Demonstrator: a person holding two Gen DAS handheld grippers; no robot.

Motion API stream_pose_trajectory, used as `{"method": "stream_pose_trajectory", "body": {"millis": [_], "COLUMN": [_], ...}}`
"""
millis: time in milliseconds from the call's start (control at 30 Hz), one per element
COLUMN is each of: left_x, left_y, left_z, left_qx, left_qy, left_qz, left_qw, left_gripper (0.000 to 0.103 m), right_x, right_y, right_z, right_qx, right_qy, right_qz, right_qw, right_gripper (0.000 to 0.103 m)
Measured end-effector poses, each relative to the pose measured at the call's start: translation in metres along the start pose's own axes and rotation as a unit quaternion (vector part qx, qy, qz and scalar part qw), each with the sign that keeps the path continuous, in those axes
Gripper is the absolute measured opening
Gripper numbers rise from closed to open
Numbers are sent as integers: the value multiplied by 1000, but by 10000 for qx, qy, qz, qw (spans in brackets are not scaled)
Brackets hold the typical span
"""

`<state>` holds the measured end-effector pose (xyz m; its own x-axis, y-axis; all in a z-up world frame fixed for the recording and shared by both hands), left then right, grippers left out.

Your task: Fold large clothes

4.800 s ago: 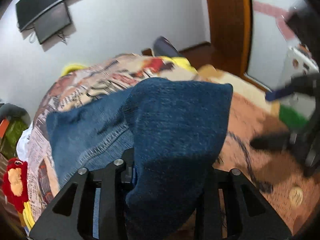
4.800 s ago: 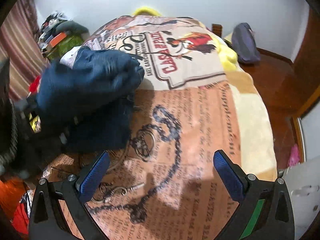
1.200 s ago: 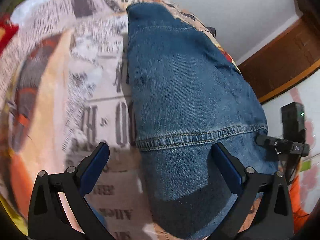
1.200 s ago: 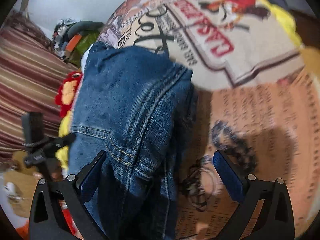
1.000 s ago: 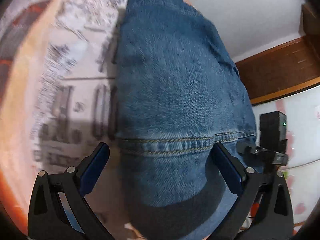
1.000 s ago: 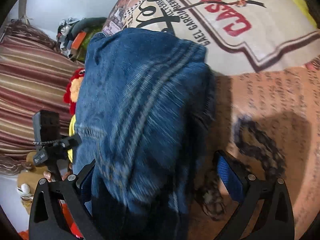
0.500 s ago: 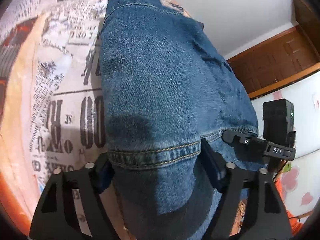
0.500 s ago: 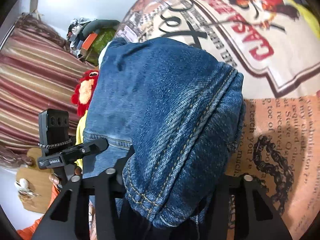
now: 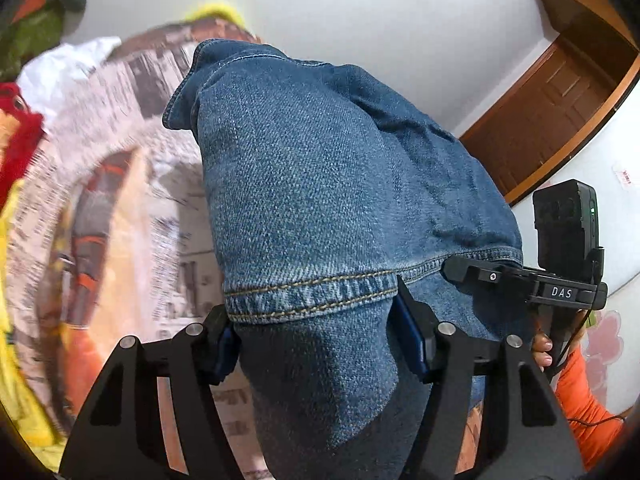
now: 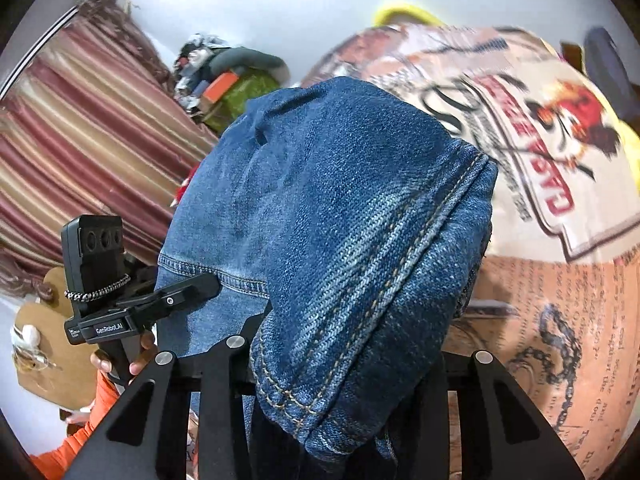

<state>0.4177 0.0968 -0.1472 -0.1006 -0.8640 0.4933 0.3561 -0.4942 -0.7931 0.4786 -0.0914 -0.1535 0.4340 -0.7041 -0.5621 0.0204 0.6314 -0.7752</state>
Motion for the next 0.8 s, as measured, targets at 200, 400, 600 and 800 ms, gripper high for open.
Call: {"method": "stream_pose_trajectory", "body": {"millis": [200, 400, 600, 800], "left_x": [-25, -63, -115, -167], "left_y": [-50, -83, -86, -55], "left_z": [-10, -36, -60, -88], "left_qx": [304, 396, 264, -126], "left_qy": [-103, -426, -901, -1365], "left_qz": [165, 311, 425, 476], "left_qw": [9993, 9978, 9947, 9894], "left_gripper": [65, 65, 65, 65], "right_x": [-60, -103, -126, -121], "right_y": [15, 53, 116, 184], "right_z": [9, 8, 4, -6], "right_qx": [-20, -250, -706, -1240], "right_qy": [-280, -476, -539, -494], "right_qz": [78, 189, 294, 257], "right_qw": [9996, 9984, 9956, 9907], "right_gripper": [35, 35, 35, 35]}}
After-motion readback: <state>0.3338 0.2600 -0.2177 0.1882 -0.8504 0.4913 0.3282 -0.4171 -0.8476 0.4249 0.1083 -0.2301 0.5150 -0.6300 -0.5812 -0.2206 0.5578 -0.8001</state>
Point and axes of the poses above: each gripper's, at about its wrist camera, not at the fingertips, and y roughly the way its jaws point, x to its right, z to its top, the point moved 7 cm from there along y, roughly the way its jaws point, and after that the axes turned 12 degrees about -x, right-handed, at the moved point
